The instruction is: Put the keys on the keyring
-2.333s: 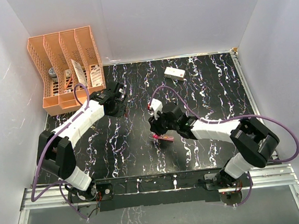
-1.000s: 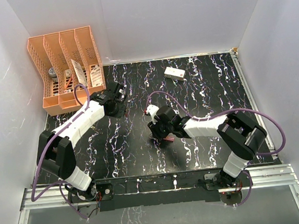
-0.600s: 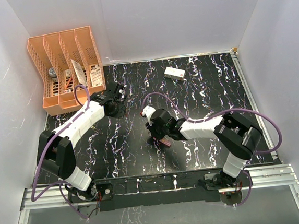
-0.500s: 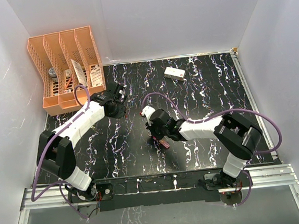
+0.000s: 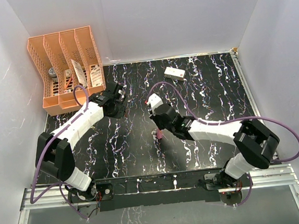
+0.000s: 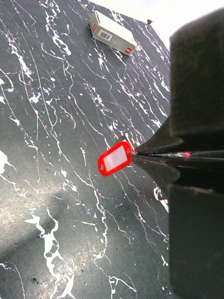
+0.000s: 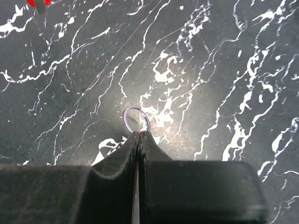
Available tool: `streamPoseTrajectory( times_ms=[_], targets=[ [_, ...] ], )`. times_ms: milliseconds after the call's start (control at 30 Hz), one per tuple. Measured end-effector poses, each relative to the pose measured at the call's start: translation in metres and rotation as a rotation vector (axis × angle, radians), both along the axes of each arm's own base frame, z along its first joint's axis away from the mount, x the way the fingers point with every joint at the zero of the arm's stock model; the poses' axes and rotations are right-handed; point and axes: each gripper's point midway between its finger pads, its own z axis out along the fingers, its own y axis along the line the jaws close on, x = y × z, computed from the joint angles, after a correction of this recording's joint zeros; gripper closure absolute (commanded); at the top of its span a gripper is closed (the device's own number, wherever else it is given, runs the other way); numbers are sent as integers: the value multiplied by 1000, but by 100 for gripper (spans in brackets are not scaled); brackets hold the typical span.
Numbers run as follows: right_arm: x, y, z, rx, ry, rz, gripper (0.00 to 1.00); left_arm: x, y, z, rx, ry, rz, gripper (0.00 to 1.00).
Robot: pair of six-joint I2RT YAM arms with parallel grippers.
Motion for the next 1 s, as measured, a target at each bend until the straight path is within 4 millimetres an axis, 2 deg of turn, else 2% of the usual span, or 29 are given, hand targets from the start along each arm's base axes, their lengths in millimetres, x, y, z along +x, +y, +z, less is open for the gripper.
streamPoseTrajectory(
  times_ms=[167,500,733,867,1000],
  targets=[
    [5,-3,15,9,-49,-20,100,0,0,0,-1,-1,0,100],
    [3,-8,17,14,-59,-26,100,0,0,0,-1,-2,0,100],
    [-9,14,36,132,-53,102,100,0,0,0,-2,-2,0,100],
    [-16,25,28,157,2,176,100,0,0,0,-2,-2,-1,100],
    [-16,29,5,154,75,209,100,0,0,0,0,-2,-3,100]
  ],
)
